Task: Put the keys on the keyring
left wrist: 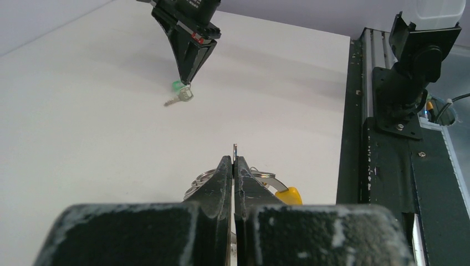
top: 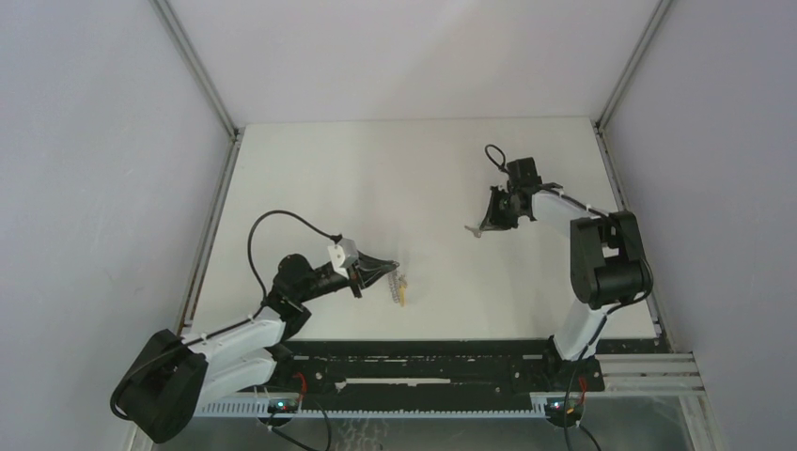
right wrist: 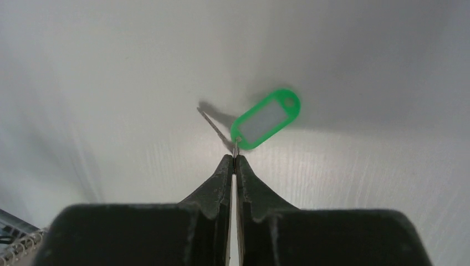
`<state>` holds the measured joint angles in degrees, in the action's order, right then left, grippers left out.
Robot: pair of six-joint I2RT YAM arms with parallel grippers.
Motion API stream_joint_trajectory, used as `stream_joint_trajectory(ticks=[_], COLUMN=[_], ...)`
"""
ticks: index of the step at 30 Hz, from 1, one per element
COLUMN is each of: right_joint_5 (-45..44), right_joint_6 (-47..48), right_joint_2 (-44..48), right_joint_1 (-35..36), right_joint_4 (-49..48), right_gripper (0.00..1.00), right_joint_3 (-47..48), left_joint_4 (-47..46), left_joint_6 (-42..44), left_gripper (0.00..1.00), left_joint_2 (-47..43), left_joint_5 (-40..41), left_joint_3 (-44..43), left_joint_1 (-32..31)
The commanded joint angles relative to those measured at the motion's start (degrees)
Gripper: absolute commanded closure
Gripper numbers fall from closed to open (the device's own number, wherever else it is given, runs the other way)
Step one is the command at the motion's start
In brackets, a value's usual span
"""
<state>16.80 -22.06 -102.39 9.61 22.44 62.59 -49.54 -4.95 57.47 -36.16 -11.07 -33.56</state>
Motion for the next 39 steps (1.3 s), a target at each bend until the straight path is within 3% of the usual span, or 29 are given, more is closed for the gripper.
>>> stream_joint_trajectory(ticks=[1, 13, 20, 26, 32, 39], right_joint_5=[-0.5, 2.6, 16.7, 22.4, 24.5, 18.0], right_joint_6=[10.4, 32.0, 40.5, 46.6, 55.5, 56.7], right_joint_2=[9.1, 37.3, 47.7, 51.8, 50.4, 46.9], right_joint_1=[4.0, 18.1, 21.1, 24.3, 27.7, 33.1], right_joint_4=[-0.3, -8.7, -11.3, -9.8, 0.7, 4.2], right_gripper=[1.0, 1.0, 1.0, 1.0, 1.0, 1.0], right_joint_3=[1.9, -7.4, -10.5, -10.7, -7.4, -4.9], left_joint_4=[-2.8, 6.1, 9.3, 12.7, 16.3, 18.5], left_joint_6=[0.5, 3.6, 5.0, 8.1, 10.5, 12.2], left_gripper=[1.0, 1.0, 1.0, 1.0, 1.0, 1.0], left_joint_2=[-2.1, -8.9, -11.2, -11.2, -9.1, -7.6], left_joint_5=[-0.8, -1.8, -4.0, -9.2, -13.8, -16.1], left_joint_3=[-4.5, -8.3, -10.5, -12.6, -15.4, -16.7], left_joint_1=[0.3, 0.3, 0.3, 0.3, 0.3, 0.3])
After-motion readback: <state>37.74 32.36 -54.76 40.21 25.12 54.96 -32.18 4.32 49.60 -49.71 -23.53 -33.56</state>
